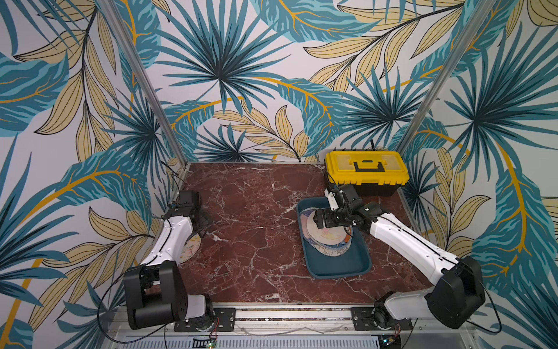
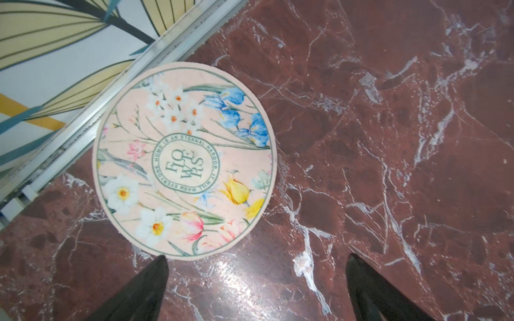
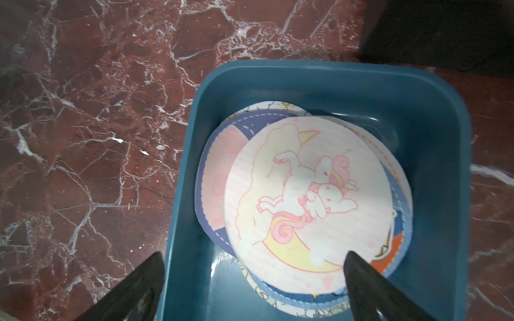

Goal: Put the coasters into the storage box
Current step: Pick up the coaster from the center of the board.

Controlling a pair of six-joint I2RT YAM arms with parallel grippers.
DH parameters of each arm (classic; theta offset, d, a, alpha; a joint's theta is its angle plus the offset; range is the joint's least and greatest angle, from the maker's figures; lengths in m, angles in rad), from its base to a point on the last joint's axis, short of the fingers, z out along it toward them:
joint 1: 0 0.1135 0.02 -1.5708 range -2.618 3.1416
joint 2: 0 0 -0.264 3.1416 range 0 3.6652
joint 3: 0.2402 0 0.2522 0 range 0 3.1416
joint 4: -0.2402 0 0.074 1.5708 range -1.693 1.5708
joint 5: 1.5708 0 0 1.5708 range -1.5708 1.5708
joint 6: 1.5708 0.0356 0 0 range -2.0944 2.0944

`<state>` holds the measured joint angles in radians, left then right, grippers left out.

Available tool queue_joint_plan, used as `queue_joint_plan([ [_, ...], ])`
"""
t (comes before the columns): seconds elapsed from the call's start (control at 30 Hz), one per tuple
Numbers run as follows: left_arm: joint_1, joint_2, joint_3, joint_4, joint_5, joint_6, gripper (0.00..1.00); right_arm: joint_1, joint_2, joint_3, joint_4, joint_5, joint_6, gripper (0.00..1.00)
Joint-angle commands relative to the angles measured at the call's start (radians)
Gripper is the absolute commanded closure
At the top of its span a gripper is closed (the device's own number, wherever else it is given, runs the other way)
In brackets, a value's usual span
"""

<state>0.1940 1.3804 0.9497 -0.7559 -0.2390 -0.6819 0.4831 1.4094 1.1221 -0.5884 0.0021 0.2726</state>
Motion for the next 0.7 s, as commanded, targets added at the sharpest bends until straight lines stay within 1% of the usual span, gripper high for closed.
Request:
queue_joint_plan([
  [0.0, 0.03, 0.032, 0.031, -0.028, -0.037, 0.028, 0.0, 0.016, 0.043, 0.026, 0.08, -0.065, -0.009, 0.0],
  [0.1, 0.037, 0.064, 0.035, -0.031, -0.036, 0.039, 0.0, 0.033, 0.091, 0.07, 0.087, -0.065, -0.021, 0.01],
  [0.27, 0.039, 0.128, 0.047, -0.031, 0.002, 0.051, 0.0, 0.058, 0.166, 0.163, 0.082, -0.081, -0.053, 0.0],
  [0.37, 0.041, 0.167, 0.055, -0.039, -0.001, 0.049, 0.01, 0.073, 0.197, 0.203, 0.082, -0.085, -0.064, 0.0],
  [0.67, 0.06, 0.254, 0.061, -0.048, 0.002, 0.032, 0.01, 0.086, 0.229, 0.231, 0.111, -0.114, -0.061, 0.0],
])
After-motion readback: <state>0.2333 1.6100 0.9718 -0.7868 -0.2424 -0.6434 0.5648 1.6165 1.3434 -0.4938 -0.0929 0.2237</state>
